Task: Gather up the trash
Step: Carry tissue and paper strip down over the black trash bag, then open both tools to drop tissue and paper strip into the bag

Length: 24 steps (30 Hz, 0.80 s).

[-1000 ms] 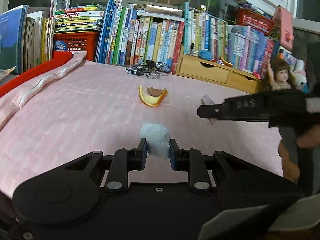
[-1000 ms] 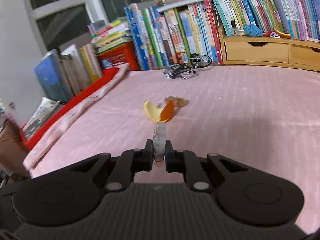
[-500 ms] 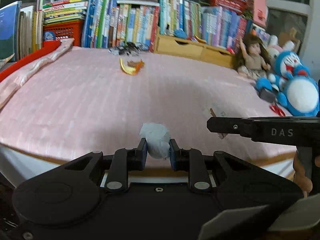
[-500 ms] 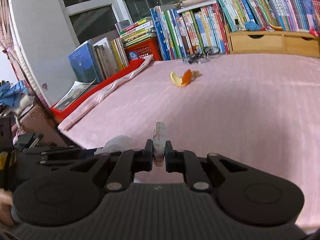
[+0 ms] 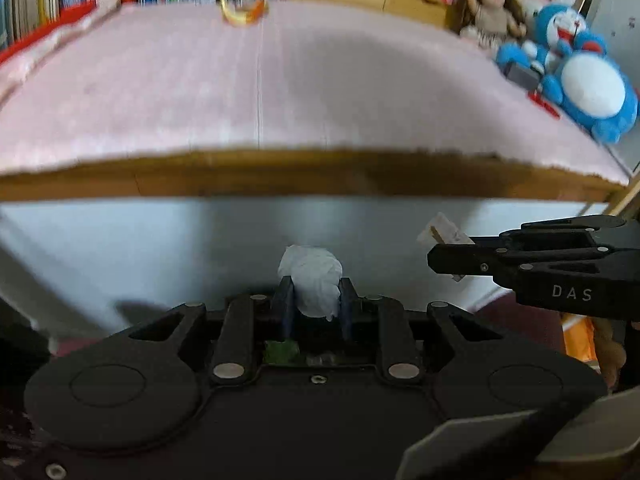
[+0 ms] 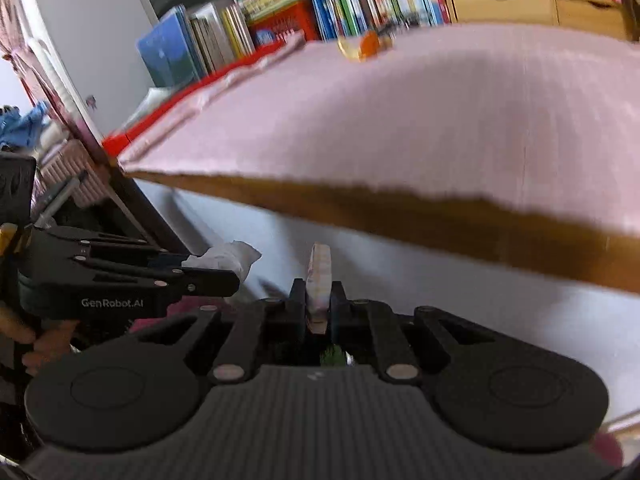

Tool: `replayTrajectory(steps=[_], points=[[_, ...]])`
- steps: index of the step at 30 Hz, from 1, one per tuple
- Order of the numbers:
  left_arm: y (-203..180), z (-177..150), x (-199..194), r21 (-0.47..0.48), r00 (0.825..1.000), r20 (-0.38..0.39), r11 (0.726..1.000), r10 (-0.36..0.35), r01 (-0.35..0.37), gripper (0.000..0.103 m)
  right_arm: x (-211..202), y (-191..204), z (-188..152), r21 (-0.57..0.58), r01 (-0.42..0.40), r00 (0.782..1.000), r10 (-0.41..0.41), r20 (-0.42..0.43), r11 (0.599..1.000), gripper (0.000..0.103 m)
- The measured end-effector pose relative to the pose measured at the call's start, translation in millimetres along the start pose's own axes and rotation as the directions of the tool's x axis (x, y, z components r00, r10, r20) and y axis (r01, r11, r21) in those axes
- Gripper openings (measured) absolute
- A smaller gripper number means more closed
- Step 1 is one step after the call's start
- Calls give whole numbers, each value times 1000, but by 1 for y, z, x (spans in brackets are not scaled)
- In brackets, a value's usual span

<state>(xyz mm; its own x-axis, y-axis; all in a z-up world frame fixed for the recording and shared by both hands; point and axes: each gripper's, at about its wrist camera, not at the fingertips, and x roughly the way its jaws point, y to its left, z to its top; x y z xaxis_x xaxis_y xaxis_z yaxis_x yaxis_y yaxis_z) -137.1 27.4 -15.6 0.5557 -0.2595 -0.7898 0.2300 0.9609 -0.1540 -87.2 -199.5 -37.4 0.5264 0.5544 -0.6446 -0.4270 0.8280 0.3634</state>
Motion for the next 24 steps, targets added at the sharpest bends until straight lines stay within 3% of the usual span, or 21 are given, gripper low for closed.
replayTrajectory(steps=[12,20,22,24], points=[[4,-24,24,33,992,-127,999,-1,6,22,14,0,-30,-20,14,994,-16,-107,1000,18],[1,-24,32,50,988,-153,999,10,-2,23,16,2,-32,-33,12,992,-16,-125,999,22],[-4,-22,34,56,988,-150,998,20,-12,28,17,3,-31,-36,11,992,-16,-123,999,22],[-9,-21,35,64,989,-143,998,33,-24,44,17,4,-30,-38,14,992,-19,-123,999,36]])
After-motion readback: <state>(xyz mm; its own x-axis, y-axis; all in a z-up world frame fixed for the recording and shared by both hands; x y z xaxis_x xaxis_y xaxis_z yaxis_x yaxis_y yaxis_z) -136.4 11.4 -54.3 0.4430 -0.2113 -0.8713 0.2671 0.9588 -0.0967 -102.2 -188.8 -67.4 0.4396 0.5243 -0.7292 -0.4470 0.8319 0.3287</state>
